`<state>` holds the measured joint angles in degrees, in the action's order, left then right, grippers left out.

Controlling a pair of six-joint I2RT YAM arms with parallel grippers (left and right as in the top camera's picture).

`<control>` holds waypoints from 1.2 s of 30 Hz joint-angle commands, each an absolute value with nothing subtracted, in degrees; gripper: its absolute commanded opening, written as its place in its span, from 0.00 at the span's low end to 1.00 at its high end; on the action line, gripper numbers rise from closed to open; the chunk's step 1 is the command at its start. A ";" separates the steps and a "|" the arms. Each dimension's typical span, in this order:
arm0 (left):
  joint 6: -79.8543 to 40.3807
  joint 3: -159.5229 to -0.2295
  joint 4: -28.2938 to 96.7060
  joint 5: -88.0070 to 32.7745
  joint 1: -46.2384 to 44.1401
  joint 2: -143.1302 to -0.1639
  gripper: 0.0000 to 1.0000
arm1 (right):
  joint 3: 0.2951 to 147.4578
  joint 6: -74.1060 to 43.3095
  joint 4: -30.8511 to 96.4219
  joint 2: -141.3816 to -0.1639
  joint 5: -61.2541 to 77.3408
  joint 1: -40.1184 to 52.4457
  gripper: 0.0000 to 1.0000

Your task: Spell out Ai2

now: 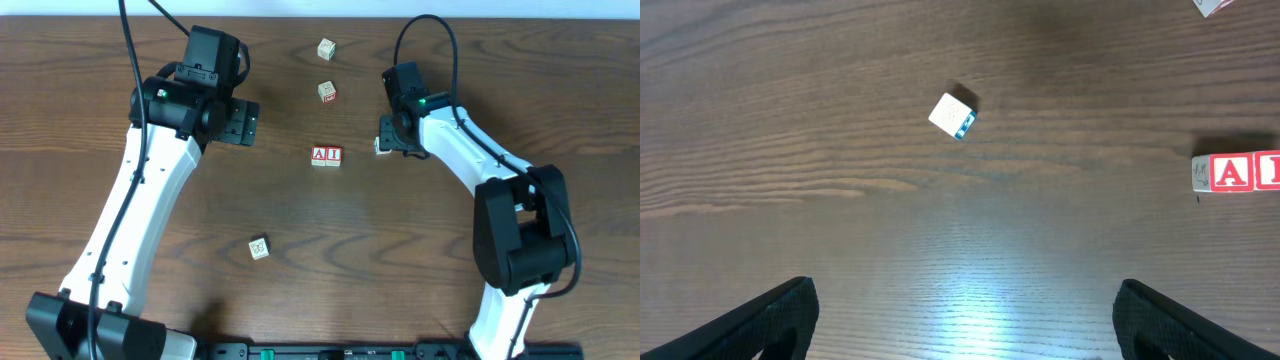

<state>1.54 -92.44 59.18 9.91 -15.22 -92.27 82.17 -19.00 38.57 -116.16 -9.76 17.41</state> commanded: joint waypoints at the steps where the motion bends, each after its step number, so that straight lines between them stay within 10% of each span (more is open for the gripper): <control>1: 1.96 -92.31 59.35 10.92 -15.35 -92.47 0.95 | 82.72 -18.79 38.85 -113.80 -10.48 16.88 0.57; 36: 1.96 -92.31 59.35 10.92 -15.35 -92.47 0.95 | 78.81 -18.81 36.42 -112.64 -9.34 16.58 0.58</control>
